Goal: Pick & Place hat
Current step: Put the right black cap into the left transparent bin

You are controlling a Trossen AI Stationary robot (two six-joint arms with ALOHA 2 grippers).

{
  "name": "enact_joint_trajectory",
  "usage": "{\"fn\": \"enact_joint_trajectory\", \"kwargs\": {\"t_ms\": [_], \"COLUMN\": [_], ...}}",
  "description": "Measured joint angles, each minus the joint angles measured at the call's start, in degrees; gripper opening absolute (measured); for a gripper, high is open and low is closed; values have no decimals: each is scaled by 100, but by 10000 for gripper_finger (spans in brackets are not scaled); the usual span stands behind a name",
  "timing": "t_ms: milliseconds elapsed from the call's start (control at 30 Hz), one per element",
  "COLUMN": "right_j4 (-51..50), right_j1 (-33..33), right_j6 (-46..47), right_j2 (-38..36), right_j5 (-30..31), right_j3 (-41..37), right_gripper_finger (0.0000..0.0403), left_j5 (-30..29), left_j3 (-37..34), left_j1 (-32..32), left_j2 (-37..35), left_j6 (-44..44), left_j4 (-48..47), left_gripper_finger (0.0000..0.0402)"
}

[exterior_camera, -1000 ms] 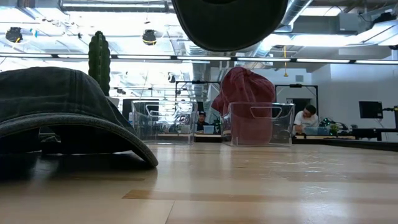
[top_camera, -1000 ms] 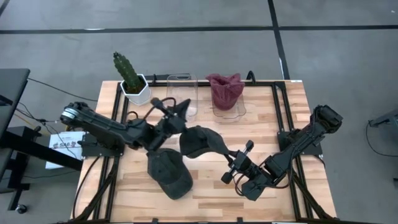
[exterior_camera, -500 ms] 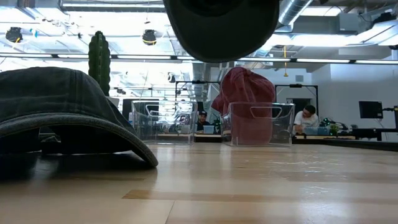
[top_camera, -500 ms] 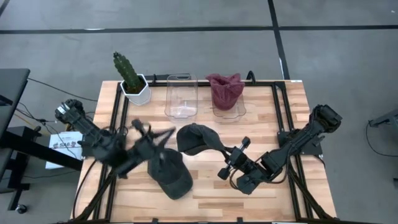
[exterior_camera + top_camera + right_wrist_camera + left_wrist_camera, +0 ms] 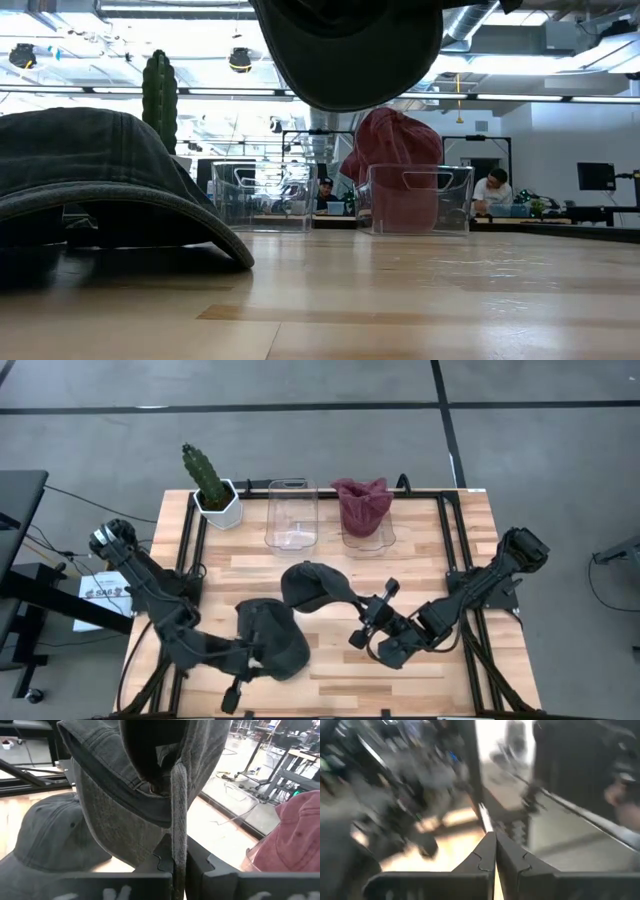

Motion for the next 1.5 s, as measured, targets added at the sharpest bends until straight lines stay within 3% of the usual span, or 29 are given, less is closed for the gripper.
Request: {"fn": "enact_joint_trajectory", "kwargs": {"t_ms": [100, 300, 667, 933, 1100, 1267, 1400, 1500], "right_j4": [0, -2, 5, 471, 1624, 3903, 5149, 5272], "right_j1": [69, 271, 608, 705, 679, 651, 551, 400], "right_j6": [0, 0, 386, 1125, 1131, 212, -416, -493], "right_j2": [0, 0, -2, -2, -2, -2, -2, -2], "right_j5": [-48, -157, -158, -277, -1008, -1897, -3061, -4135], "right_j3": [2, 0, -220, -784, -1365, -2097, -2418, -2433], "right_gripper_finger": [1, 1, 1, 1, 1, 1, 1, 1], "left_j5": [538, 578, 564, 646, 907, 1301, 1860, 2036], "left_j3": [-4, -4, -514, -974, -1167, -1382, -1455, -1469], "left_j1": [189, 581, 1404, 1713, 1713, 1713, 1685, 1639], "left_j2": [-60, -296, -1082, -1680, -1916, -2056, -2063, -2063], "left_j6": [-574, -1201, -1251, -896, -734, -730, -478, -133], "left_j4": [-821, -1862, -2012, -2077, -2077, -2124, -2137, -2139], "left_gripper_finger": [8, 27, 97, 111, 112, 112, 112, 112]}}
